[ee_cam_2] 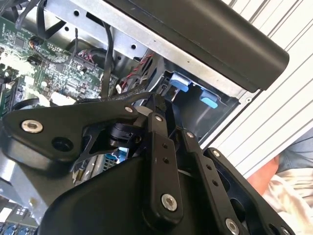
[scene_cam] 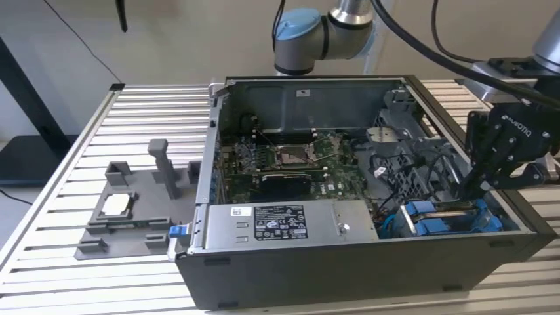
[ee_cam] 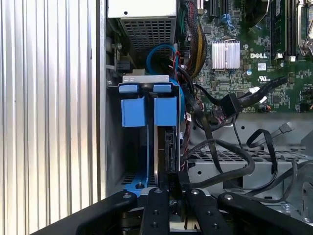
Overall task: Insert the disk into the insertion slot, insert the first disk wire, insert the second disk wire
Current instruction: 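Insert the first disk wire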
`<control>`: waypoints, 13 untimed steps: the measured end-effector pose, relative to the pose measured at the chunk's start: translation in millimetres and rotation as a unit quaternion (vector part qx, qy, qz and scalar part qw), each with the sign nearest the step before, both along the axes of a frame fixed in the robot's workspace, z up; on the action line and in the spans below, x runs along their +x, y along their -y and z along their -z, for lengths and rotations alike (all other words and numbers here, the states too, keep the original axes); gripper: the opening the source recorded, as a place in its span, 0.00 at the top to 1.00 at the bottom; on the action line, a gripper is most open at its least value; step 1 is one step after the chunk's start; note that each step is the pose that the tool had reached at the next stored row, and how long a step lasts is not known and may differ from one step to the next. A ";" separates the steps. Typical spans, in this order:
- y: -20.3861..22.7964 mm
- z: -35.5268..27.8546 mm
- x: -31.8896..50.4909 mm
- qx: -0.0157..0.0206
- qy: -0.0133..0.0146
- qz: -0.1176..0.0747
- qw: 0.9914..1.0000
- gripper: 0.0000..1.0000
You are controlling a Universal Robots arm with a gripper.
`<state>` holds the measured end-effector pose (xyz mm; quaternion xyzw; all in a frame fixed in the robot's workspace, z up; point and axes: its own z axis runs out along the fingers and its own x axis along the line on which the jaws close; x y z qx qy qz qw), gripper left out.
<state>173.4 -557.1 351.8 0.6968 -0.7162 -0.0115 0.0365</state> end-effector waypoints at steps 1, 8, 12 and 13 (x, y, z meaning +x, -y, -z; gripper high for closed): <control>-0.3 0.1 -0.1 0.000 0.000 0.000 1.000 0.81; -1.5 2.5 -1.5 -0.002 0.000 -0.001 1.000 0.81; -1.5 5.3 -2.6 -0.002 0.000 -0.001 1.000 0.81; -1.5 6.1 -2.7 -0.002 0.000 -0.002 1.000 0.81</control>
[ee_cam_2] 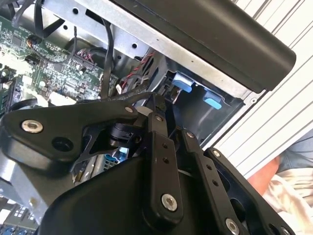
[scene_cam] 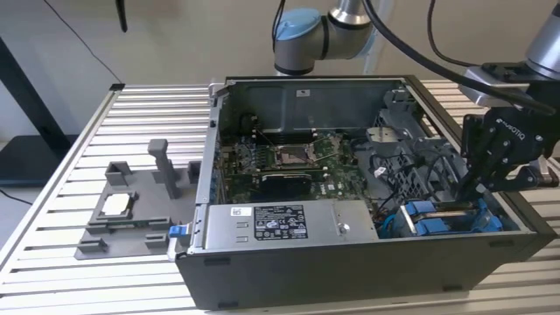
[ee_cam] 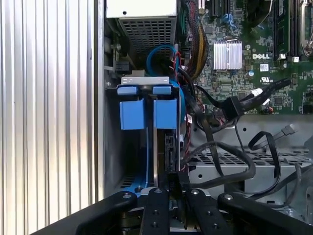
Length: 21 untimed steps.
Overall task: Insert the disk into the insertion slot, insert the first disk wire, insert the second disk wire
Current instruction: 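Insert the first disk wire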
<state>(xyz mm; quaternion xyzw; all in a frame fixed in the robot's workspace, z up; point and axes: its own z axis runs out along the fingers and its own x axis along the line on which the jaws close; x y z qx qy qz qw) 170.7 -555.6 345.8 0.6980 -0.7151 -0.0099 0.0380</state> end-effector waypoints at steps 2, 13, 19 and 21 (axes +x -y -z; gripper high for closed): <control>0.0 1.1 -0.2 0.000 0.000 -0.002 1.000 0.81; -0.4 4.3 -0.9 0.000 0.005 -0.005 1.000 0.81; -0.6 5.1 -1.6 0.000 0.005 -0.005 1.000 0.81; -0.6 5.3 -1.7 0.000 0.005 -0.005 1.000 0.81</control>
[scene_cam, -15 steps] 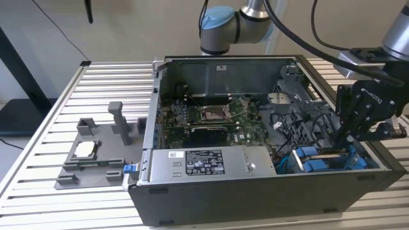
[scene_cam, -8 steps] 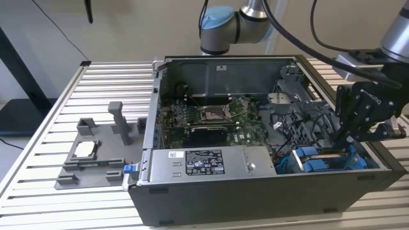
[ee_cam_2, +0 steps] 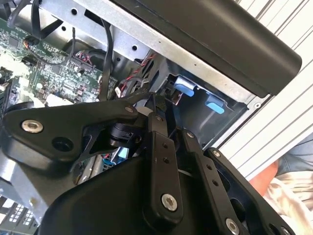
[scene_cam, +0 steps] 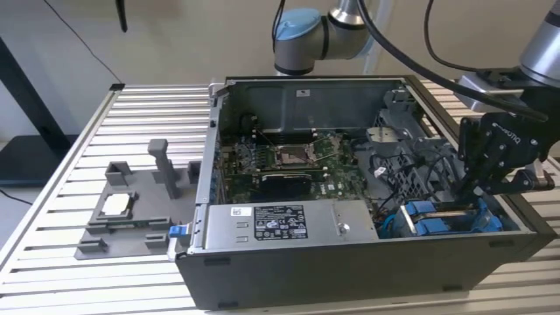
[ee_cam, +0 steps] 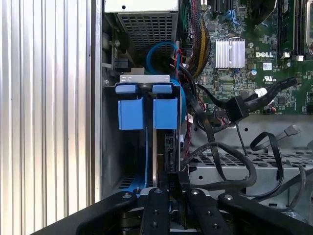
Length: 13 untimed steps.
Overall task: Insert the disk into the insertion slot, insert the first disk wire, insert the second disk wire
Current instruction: 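Insert the first disk wire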
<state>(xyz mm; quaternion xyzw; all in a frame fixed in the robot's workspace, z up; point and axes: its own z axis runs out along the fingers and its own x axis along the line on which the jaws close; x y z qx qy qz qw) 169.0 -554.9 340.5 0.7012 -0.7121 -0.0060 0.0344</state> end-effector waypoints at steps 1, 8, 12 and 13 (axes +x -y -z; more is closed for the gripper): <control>0.0 0.1 -0.1 0.000 0.000 0.000 1.000 0.81; 0.0 0.5 -1.0 0.000 0.000 0.000 1.000 0.81; -0.1 0.8 -1.7 0.000 0.000 0.000 1.000 0.81; -0.1 0.9 -1.8 0.000 0.000 0.000 1.000 0.81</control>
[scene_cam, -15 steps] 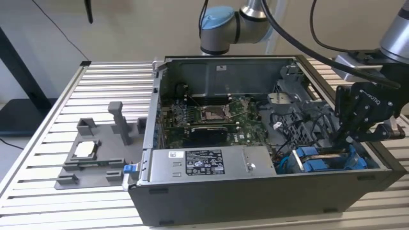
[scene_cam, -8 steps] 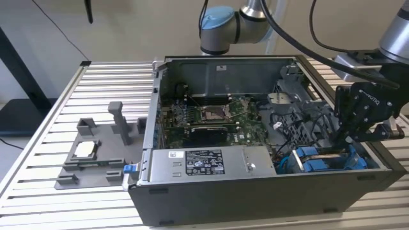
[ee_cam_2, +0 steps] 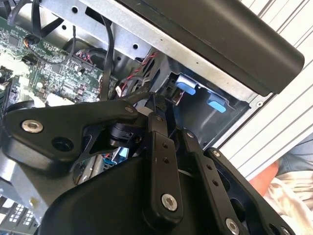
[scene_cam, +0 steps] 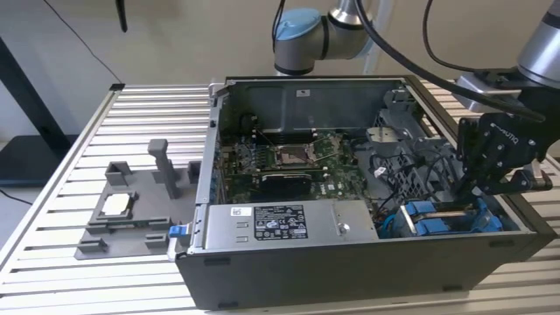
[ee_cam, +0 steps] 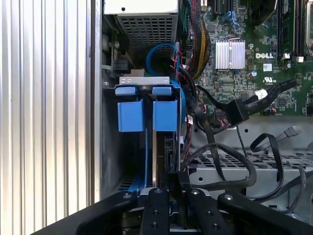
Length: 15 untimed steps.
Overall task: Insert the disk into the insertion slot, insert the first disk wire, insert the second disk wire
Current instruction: 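Insert the first disk wire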
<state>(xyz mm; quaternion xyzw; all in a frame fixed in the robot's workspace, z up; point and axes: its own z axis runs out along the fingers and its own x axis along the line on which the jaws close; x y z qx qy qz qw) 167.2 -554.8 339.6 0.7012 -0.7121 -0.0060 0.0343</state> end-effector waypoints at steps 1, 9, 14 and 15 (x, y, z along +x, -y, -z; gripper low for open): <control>0.0 0.1 -0.1 0.000 0.000 0.000 1.000 0.81; 0.1 1.6 -0.5 0.000 0.000 -0.001 1.000 0.81; 0.1 5.1 -0.4 0.003 0.003 -0.002 1.000 0.81; 0.2 5.4 -0.5 0.004 0.003 -0.002 1.000 0.81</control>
